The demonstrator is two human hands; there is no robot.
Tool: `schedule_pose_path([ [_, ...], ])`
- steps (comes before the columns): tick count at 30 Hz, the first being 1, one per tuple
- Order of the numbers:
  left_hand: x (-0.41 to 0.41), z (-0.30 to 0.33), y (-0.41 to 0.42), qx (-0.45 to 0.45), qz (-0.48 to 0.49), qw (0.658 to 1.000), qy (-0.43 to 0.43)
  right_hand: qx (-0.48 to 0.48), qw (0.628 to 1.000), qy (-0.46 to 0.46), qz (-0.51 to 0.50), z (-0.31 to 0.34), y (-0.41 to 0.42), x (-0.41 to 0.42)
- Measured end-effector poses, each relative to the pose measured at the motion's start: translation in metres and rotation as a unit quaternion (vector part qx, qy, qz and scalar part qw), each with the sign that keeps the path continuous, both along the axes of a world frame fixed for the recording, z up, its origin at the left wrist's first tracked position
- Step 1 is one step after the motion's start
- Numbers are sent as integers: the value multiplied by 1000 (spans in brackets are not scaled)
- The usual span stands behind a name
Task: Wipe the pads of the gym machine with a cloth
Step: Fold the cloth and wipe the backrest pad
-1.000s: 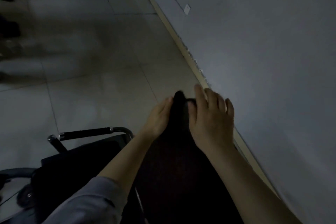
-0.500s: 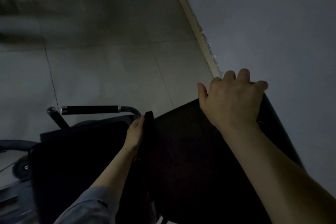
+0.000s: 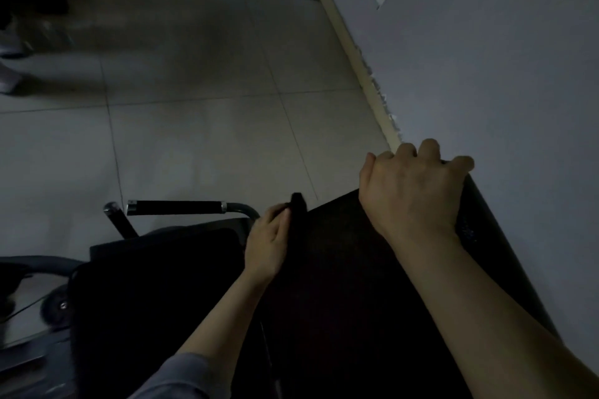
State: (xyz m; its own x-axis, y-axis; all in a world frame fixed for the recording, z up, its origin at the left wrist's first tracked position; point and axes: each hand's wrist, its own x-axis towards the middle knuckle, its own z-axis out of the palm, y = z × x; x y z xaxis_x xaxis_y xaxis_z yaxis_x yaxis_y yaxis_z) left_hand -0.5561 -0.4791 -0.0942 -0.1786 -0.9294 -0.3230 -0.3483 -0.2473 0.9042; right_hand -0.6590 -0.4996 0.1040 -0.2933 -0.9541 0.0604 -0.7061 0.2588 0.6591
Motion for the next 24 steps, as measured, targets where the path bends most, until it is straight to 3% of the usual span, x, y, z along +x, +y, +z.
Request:
schedule_pose_path([
  [3, 7, -39, -1, 122, 43, 991, 21, 16, 1000, -1, 1, 1, -2, -1],
  [6, 16, -49, 5, 297, 121, 922, 216, 20, 999, -24, 3, 4, -1, 3],
  [7, 17, -52, 13, 320, 147, 897, 265, 23, 999, -31, 5, 4, 0, 3],
  [9, 16, -53, 39, 322, 165, 886, 291, 31, 998, -33, 46, 1, 1, -3],
  [12, 15, -55, 92, 312, 145, 912, 223, 39, 991, -37, 122, -1, 6, -9],
  [16, 10, -33, 157, 319, 92, 938, 101, 94, 985, 8, 144, -7, 17, -8],
  [20, -2, -13, 163, 201, 79, 976, 29, 121, 982, 6, 148, -8, 24, -4],
  [24, -4, -1, 73, 43, 66, 997, -21, 112, 981, -3, 158, -10, 23, -3],
])
